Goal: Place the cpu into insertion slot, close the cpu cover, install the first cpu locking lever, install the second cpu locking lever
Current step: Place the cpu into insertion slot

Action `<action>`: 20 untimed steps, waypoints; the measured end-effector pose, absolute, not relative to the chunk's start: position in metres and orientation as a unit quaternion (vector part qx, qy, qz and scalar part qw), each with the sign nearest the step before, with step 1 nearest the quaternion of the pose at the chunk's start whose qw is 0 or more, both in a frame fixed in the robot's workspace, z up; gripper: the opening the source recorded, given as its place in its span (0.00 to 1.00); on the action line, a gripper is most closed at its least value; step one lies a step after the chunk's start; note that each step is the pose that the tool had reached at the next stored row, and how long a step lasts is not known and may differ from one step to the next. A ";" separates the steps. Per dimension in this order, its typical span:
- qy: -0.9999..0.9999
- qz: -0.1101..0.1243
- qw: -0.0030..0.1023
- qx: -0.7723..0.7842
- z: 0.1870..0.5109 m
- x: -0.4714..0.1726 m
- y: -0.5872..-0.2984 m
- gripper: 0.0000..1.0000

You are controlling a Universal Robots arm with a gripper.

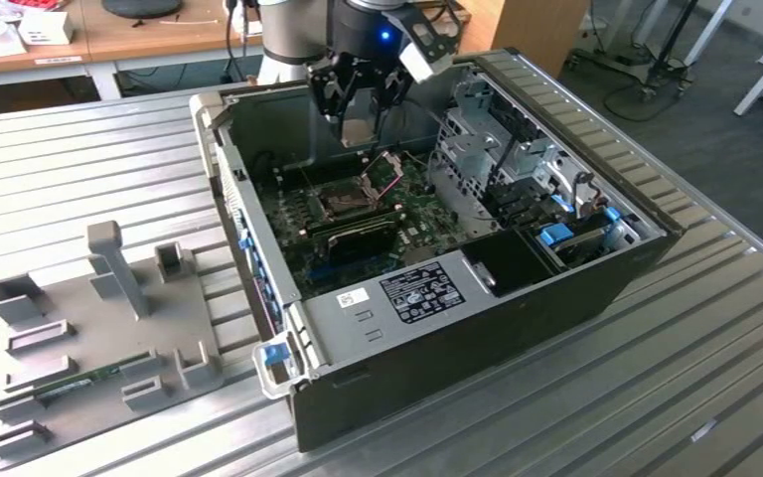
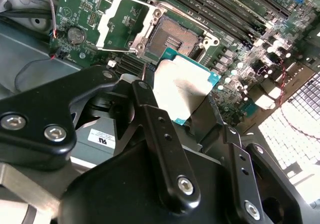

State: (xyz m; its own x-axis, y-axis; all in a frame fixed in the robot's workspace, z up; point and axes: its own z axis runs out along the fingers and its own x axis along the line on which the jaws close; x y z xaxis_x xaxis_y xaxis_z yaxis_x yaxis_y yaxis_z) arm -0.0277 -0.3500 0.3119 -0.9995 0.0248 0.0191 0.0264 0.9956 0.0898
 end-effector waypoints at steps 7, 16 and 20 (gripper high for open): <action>-0.999 -0.045 0.008 -0.013 0.301 -0.031 -0.350 0.54; -0.999 -0.045 0.007 -0.013 0.287 -0.033 -0.350 0.54; -0.999 -0.045 0.007 -0.013 0.280 -0.034 -0.350 0.54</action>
State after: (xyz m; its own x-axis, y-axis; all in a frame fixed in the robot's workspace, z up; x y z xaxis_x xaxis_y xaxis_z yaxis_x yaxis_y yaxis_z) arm -0.0337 -0.3500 0.2800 -0.9996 0.0247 0.0151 0.0260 0.9957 0.0894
